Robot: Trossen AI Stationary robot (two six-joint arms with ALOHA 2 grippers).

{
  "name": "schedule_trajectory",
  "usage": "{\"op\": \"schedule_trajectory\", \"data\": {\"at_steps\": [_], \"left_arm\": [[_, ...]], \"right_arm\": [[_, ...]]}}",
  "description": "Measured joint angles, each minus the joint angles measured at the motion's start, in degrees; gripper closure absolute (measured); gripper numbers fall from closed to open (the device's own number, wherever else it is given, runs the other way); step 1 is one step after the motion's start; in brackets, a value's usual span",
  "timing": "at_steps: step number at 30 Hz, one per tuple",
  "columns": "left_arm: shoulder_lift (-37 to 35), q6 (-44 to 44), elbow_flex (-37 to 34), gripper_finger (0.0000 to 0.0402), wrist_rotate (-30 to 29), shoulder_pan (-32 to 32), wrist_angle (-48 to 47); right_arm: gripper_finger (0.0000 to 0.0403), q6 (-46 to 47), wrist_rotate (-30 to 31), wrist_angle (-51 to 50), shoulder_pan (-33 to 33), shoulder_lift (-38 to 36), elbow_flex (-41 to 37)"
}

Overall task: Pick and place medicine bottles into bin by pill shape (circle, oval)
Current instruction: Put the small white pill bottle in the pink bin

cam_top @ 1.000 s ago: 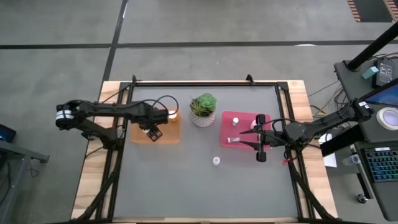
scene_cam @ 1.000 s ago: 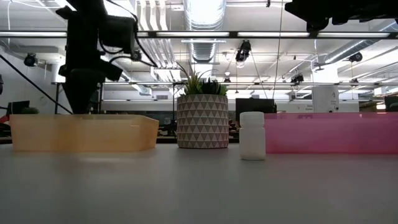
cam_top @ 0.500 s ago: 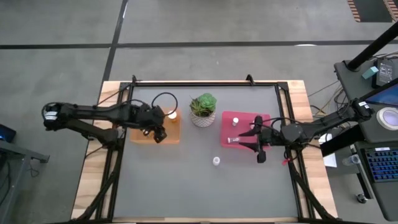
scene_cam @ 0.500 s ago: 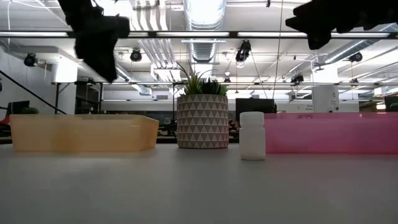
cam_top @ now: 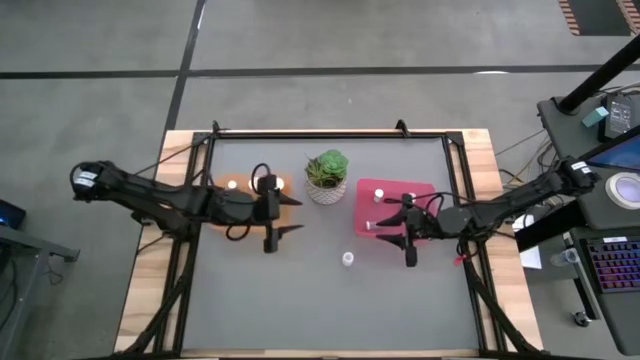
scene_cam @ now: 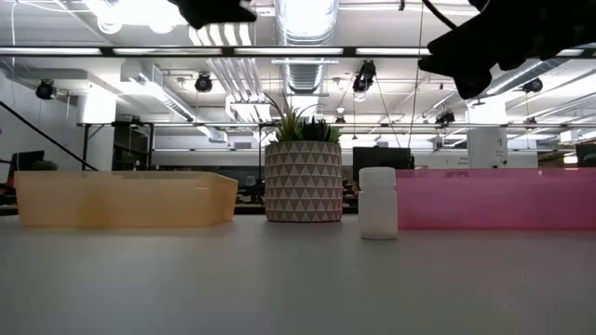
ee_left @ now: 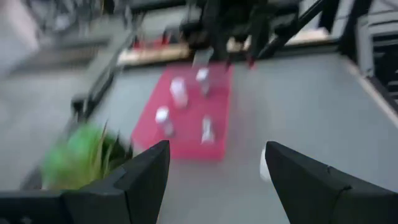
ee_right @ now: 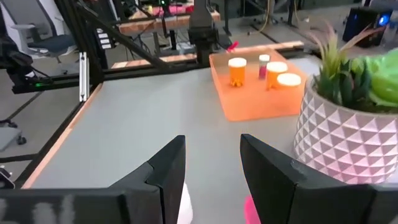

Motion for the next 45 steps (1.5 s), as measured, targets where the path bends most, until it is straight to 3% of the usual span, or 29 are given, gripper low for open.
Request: {"op": "schedule_trajectory", "data": {"at_steps": [4, 9, 22, 36, 45], "left_arm": [[2.0, 7.1, -1.2, 0.0152, 0.0, -1.5, 8.5], [3.6, 10.3, -5.1, 0.0152, 0.1, -1.8, 19.7], [3.7, 9.8, -10.7, 0.0152, 0.2, -1.8, 29.7], [3.6, 8.7, -11.0, 0.0152, 0.3, -1.8, 31.1], [3.6, 8.7, -11.1, 0.0152, 0.2, -1.8, 31.0]], "right_arm": [[0.0257, 0.1, 0.0, -0.6, 0.0, 3.2, 2.7], [0.0257, 0.1, 0.0, -8.4, 0.3, 6.8, 8.0], [0.0254, 2.9, -0.3, -35.1, 1.3, 17.8, 23.2], [0.0175, 2.3, -3.5, -35.9, 1.6, 31.1, 27.1], [0.0163, -3.4, -3.6, -35.8, 1.6, 38.8, 33.3]]}}
